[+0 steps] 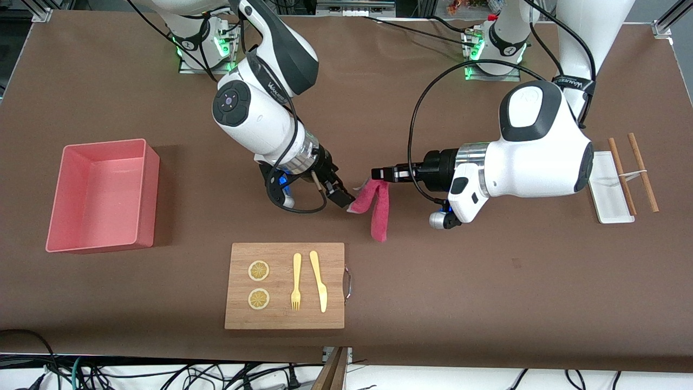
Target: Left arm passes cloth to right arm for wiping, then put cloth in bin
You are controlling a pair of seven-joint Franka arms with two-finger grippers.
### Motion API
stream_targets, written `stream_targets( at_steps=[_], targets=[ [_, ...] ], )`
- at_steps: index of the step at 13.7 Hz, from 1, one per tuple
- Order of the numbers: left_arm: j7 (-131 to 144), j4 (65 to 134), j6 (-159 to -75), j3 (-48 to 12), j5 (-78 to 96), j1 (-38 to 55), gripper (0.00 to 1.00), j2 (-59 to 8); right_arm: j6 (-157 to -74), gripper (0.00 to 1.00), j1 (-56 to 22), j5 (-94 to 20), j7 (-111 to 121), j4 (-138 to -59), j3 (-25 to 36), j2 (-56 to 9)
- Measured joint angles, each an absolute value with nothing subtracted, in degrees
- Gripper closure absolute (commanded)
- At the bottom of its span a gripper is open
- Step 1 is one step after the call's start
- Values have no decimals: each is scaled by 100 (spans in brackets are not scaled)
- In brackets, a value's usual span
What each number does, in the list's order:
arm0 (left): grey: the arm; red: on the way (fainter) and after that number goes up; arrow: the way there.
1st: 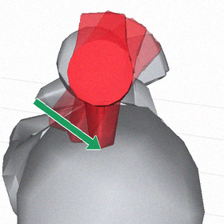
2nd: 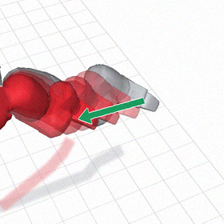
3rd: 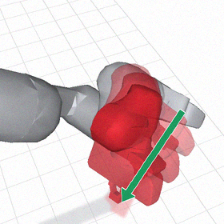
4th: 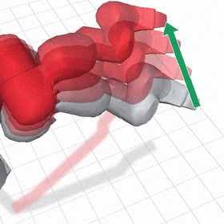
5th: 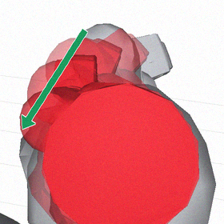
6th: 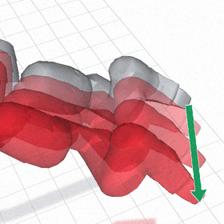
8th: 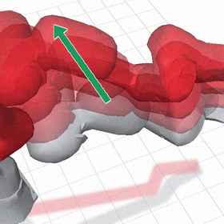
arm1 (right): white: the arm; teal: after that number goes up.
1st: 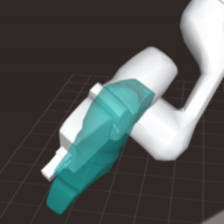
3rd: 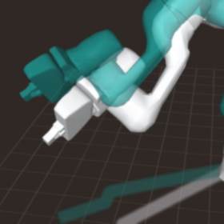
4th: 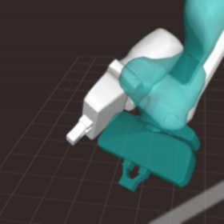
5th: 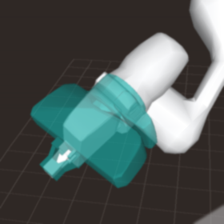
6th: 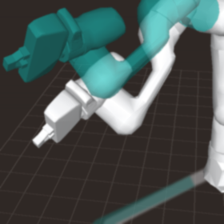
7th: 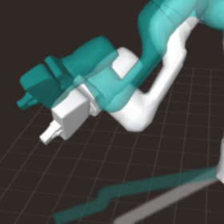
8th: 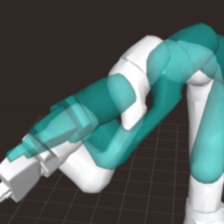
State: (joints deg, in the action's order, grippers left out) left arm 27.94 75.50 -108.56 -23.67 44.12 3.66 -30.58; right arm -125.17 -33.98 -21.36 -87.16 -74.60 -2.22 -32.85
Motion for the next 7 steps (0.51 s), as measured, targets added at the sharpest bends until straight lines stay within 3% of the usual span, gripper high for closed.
stream_targets(
  at_steps=[7],
  targets=[
    [2794, 7550, -10856, -2367, 4412, 367, 100, -3058, -13311, 0, -3369, -2145, -8716, -7463, -200, -3418]
  ],
)
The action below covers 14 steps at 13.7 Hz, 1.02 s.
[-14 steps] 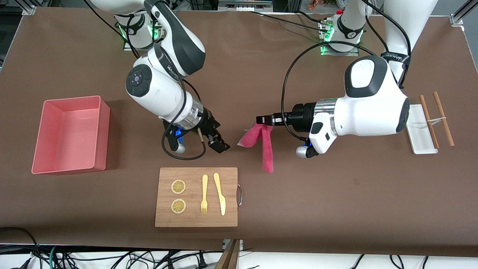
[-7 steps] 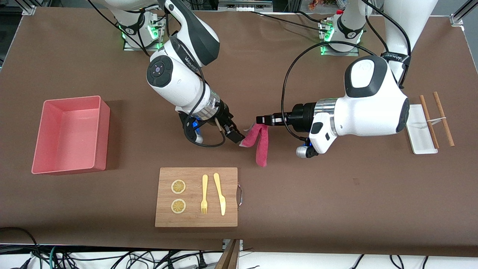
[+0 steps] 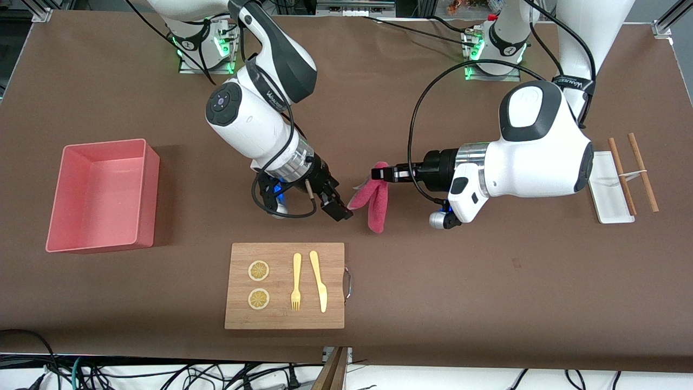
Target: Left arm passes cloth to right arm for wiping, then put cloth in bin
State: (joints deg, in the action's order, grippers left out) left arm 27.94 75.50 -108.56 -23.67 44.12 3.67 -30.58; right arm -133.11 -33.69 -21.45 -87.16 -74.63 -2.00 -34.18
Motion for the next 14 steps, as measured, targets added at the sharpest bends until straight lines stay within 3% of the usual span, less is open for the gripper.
stream_targets(
  at_steps=[3, 4, 5, 7, 14],
  targets=[
    [2794, 7550, -10856, -2367, 4412, 367, 100, -3058, -13475, 1, -3418, -2274, -8716, -7463, -222, -3522],
    [2794, 7550, -10856, -2367, 4412, 367, 100, -3058, -13475, 18, -3454, -2297, -8716, -7464, -224, -3537],
    [2794, 7550, -10856, -2367, 4412, 367, 100, -3058, -13476, 50, -3490, -2312, -8716, -7466, -225, -3555],
    [2794, 7550, -10856, -2367, 4412, 367, 100, -3058, -13477, 99, -3538, -2324, -8716, -7466, -232, -3596],
    [2794, 7550, -10856, -2367, 4412, 367, 100, -3058, -13523, 100, -3570, -2332, -8713, -7466, -360, -3622]
  ],
)
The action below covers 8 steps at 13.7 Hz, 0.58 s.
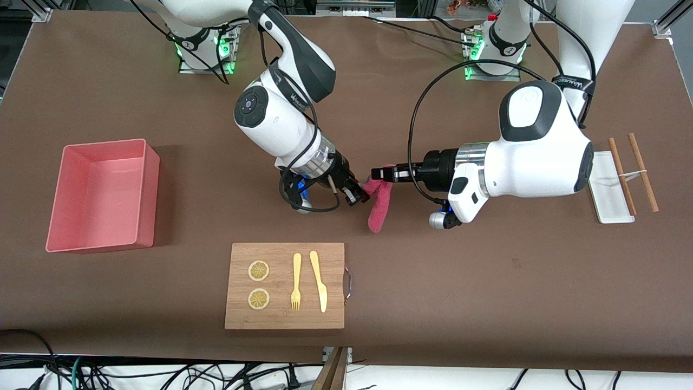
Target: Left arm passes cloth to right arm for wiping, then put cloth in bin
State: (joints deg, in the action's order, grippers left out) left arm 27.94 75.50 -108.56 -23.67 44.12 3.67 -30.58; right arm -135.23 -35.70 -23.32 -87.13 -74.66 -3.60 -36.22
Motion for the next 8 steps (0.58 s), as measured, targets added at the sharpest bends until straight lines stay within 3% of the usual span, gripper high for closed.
stream_targets(
  at_steps=[1, 2, 3, 8],
  targets=[
    [2794, 7550, -10856, -2367, 4412, 367, 92, -3058, -13530, 100, -3570, -2332, -8713, -7465, -360, -3622],
    [2794, 7550, -10856, -2367, 4412, 367, 42, -3058, -13536, 100, -3568, -2332, -8713, -7465, -360, -3622],
    [2794, 7550, -10856, -2367, 4412, 367, 0, -3058, -13537, 100, -3567, -2332, -8713, -7465, -360, -3622],
    [2794, 7550, -10856, -2367, 4412, 367, 0, -3058, -13544, 100, -3555, -2332, -8708, -7465, -359, -3622]
  ],
)
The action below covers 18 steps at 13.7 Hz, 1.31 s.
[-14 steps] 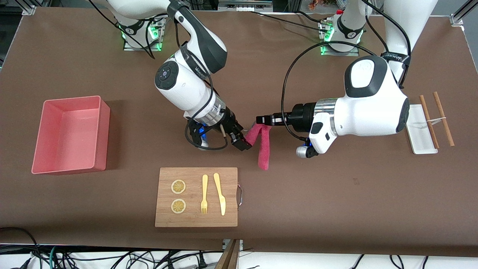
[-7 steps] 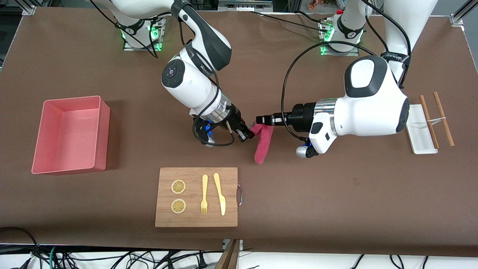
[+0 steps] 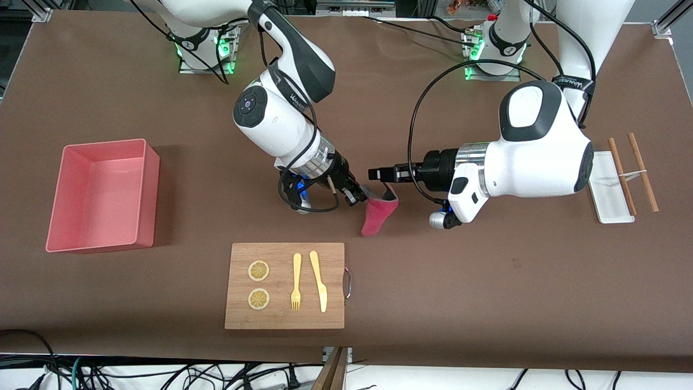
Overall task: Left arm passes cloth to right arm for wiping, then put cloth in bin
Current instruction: 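Wipe the cloth across the table with the right gripper while the left gripper withdraws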
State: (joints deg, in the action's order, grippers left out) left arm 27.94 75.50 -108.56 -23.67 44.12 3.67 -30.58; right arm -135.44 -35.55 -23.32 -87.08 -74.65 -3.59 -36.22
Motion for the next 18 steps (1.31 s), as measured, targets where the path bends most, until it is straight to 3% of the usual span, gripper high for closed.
stream_targets(
  at_steps=[4, 11, 18],
  targets=[
    [2794, 7550, -10856, -2363, 4412, 365, 0, -3058, -13159, 100, -3453, -2329, -8011, -7466, -322, -3623],
    [2789, 7508, -10566, -2407, 2636, 370, 0, -2854, -10877, 100, -2913, -2286, -5544, -7445, -287, -3540],
    [1313, 7483, -9179, -2337, 578, -354, 0, -2289, -10629, 100, -3327, -2060, -5478, -7848, -316, -3851]
  ],
)
